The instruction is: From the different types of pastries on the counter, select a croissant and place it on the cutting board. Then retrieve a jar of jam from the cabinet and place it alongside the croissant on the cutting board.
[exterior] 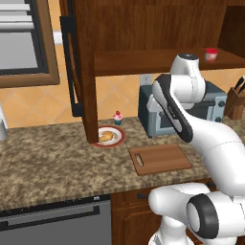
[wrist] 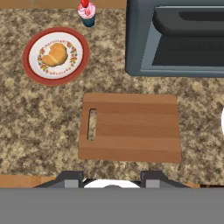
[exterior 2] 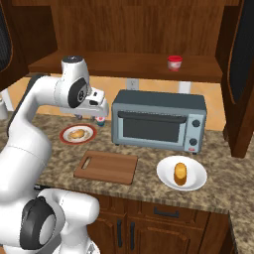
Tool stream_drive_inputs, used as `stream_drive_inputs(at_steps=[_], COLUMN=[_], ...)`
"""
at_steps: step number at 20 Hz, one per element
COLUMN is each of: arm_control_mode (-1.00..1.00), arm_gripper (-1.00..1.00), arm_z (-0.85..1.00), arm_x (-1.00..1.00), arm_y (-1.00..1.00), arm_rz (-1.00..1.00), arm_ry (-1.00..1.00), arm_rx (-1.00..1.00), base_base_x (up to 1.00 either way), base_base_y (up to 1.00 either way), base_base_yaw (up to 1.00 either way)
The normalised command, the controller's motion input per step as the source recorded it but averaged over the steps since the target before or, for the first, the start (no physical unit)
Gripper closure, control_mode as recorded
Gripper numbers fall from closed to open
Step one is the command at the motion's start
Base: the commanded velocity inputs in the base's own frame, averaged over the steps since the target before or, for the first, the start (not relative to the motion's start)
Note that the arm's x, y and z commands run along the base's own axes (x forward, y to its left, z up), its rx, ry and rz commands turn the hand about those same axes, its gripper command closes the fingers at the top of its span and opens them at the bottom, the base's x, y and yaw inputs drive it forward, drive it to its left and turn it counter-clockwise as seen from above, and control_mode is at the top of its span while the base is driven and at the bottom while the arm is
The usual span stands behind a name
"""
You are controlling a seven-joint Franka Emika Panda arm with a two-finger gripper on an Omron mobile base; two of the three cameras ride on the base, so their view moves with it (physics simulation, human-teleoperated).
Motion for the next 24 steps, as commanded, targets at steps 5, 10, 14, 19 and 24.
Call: stream_drive_inputs(at_steps=[5, 10, 14, 19, 24], arm_control_mode=[-1.0, -1.0, -1.0, -1.0, -1.0], arm_gripper=[-1.0, -1.0, -1.0, -1.0, -1.0], arm_z=[0.0, -0.58, -0.69, -0.54, -0.26], arm_x=[0.0, 0.04, 0.41, 0.86, 0.76], arm_y=[0.0, 0.55, 0.68, 0.35, 0.5], arm_rz=[0.0, 0.0, -0.01, -0.01, 0.0], arm_ry=[0.0, 0.02, 0.02, 0.02, -0.02], arm_rx=[0.0, 0.0, 0.02, 0.12, 0.08], base_base_x=[0.0, 0.0, 0.0, 0.0, 0.0], base_base_y=[0.0, 0.0, 0.0, 0.0, 0.0], base_base_yaw=[0.0, 0.0, 0.0, 0.0, 0.0])
